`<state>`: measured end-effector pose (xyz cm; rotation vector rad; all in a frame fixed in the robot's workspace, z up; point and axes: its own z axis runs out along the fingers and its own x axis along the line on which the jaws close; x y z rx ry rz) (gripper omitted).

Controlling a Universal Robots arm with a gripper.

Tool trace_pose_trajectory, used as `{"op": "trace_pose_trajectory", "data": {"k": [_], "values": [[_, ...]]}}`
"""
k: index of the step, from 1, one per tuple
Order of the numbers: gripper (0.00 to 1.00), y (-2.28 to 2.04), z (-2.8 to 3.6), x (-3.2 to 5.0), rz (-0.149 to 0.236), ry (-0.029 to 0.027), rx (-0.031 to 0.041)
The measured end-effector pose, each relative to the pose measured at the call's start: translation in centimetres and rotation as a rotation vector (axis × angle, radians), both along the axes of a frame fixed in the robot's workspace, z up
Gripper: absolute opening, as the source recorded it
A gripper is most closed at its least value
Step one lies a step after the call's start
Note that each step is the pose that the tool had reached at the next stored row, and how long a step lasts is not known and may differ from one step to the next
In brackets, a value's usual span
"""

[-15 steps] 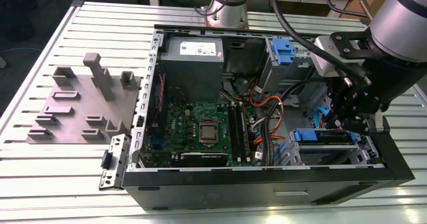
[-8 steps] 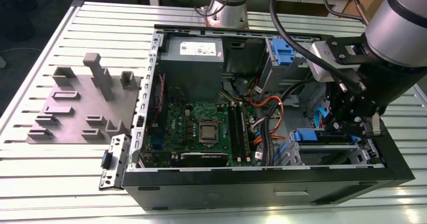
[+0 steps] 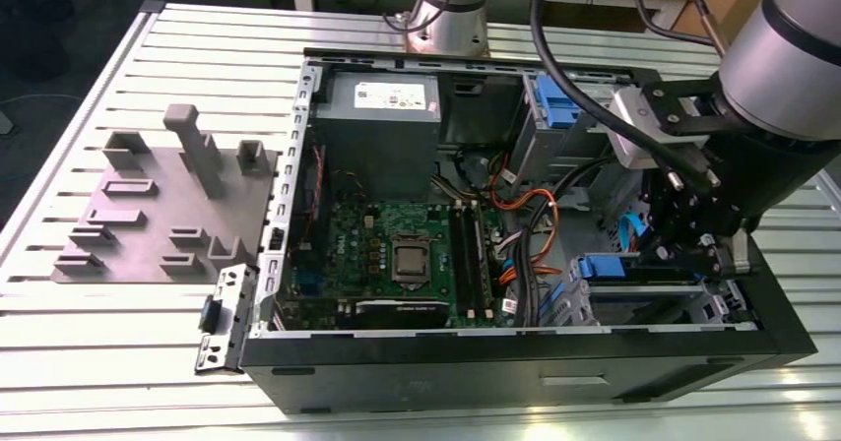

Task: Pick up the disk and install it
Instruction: 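Insert the second disk wire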

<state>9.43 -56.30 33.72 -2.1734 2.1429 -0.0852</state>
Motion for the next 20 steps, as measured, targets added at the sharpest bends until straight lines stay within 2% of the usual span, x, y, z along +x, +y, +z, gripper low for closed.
{"op": "trace_pose_trajectory", "data": {"k": [15, 20], "values": [[0.16, -0.17, -0.40, 0.00, -0.008, 0.0000, -0.0003], [0.16, -0.17, -0.37, 0.00, -0.008, 0.0000, 0.0023]]}}
